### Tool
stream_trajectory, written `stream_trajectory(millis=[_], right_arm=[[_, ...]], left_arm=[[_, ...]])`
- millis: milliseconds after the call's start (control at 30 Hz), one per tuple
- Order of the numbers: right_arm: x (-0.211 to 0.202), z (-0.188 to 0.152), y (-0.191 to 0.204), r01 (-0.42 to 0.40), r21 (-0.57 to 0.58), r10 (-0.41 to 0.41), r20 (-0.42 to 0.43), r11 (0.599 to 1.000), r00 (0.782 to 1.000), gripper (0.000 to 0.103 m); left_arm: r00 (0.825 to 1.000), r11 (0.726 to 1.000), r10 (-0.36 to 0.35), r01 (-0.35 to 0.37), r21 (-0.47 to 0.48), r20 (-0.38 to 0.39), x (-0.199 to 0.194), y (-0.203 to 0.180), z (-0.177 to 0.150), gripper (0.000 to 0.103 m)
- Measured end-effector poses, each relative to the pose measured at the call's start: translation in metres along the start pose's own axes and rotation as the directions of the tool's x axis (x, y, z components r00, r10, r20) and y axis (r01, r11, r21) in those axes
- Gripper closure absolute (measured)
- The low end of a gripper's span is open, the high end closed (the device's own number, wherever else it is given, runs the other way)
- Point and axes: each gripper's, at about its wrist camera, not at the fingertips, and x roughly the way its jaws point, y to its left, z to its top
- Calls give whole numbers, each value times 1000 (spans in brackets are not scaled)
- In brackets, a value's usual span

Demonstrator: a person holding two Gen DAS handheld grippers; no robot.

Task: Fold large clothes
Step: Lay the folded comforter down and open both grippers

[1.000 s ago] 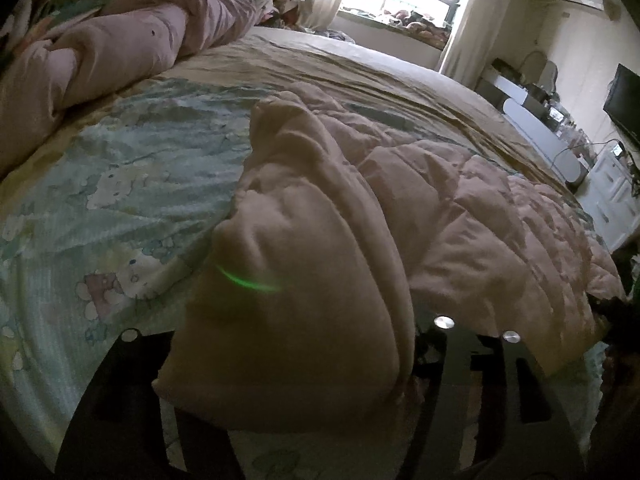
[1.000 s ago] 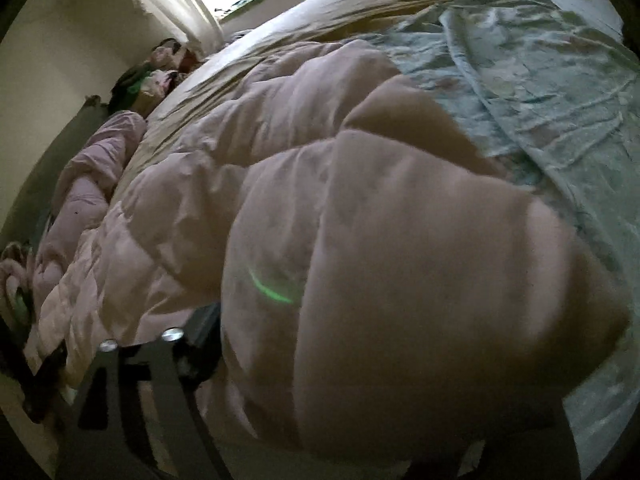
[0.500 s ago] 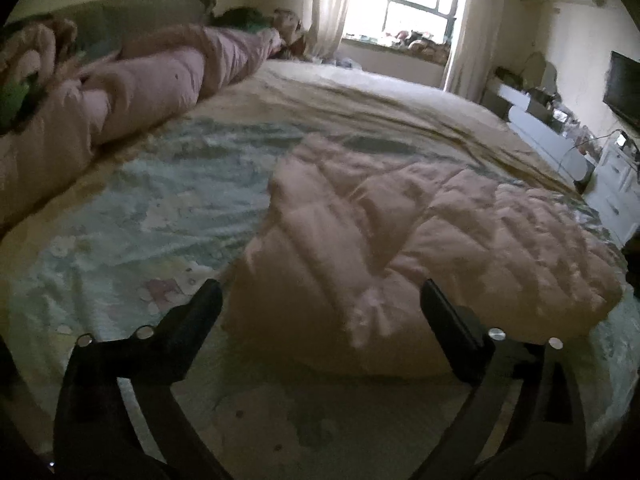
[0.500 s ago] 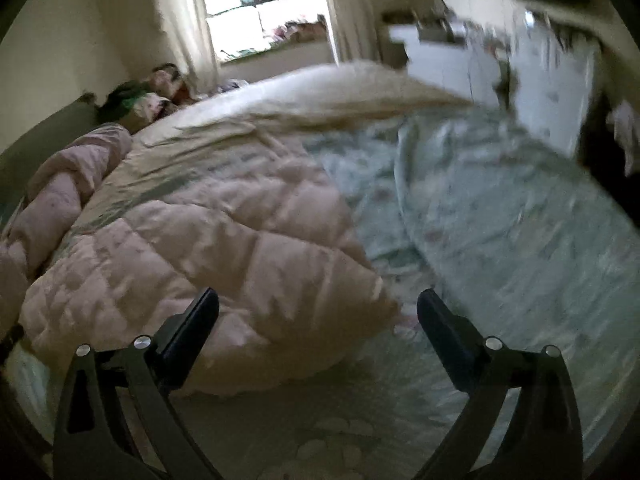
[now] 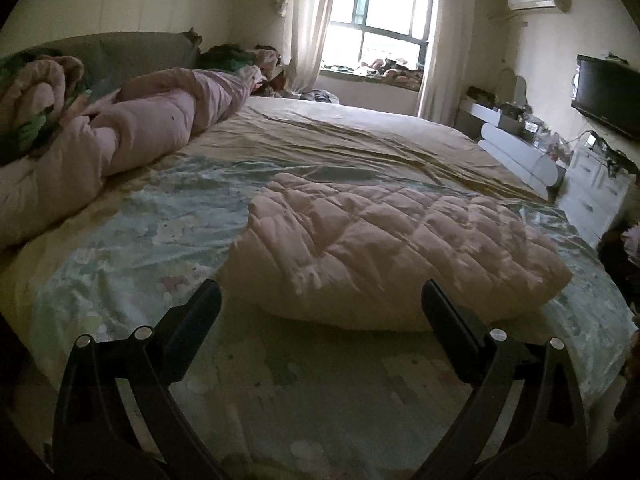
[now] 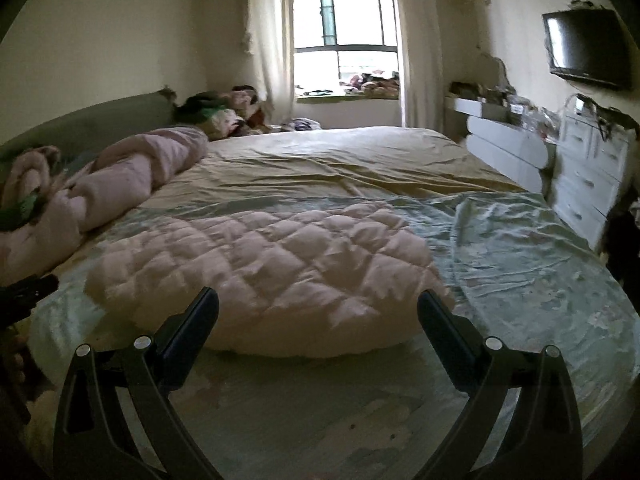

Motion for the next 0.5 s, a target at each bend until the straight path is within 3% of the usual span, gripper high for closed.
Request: stream_trajectory(millis=[167,500], right_arm=[[-12,-16,24,2,-55,-1,21,998,1000,4],[-13,-72,54,0,-48,-1,-33,999,999,4]], left_arm=[[1000,1000,-23,23,-2,10,-15,-7,-18,9],[998,998,-66,66,-2,-4,-23,-19,-60,9]])
